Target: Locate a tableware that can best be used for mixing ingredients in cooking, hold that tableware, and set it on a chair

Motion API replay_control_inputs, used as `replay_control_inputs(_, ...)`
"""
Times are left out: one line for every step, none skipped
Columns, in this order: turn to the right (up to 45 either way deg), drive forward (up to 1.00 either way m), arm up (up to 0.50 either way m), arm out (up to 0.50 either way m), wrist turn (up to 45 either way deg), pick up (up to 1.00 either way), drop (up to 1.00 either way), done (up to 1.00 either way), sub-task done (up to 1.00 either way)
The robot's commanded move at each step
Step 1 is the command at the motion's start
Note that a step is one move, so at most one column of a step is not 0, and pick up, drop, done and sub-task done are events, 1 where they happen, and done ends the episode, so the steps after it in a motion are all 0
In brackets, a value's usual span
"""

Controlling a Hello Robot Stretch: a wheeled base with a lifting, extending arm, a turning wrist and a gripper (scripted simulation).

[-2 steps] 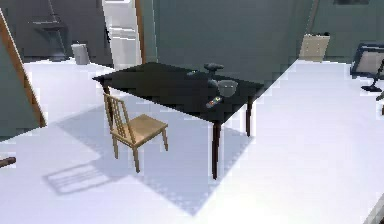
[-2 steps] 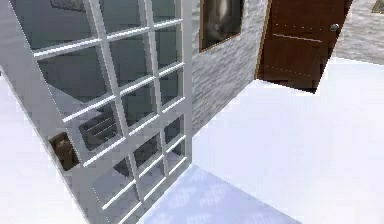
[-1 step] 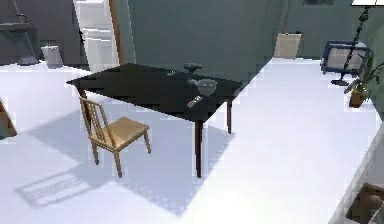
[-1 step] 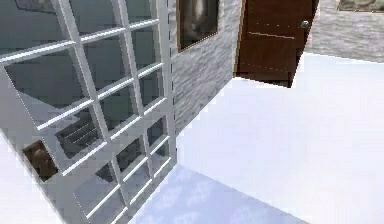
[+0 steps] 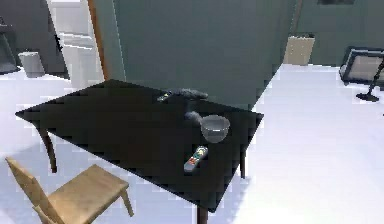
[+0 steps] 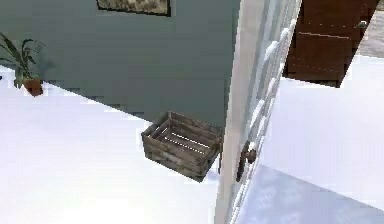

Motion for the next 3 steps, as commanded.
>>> replay_control_inputs(-45.0,0.00,0.00,0.00,0.0,0.00,0.00,0.00,0.00)
replay_control_inputs(-33.0,0.00,0.00,0.00,0.0,0.00,0.00,0.00,0.00)
replay_control_inputs(45.0,0.00,0.00,0.00,0.0,0.00,0.00,0.00,0.00)
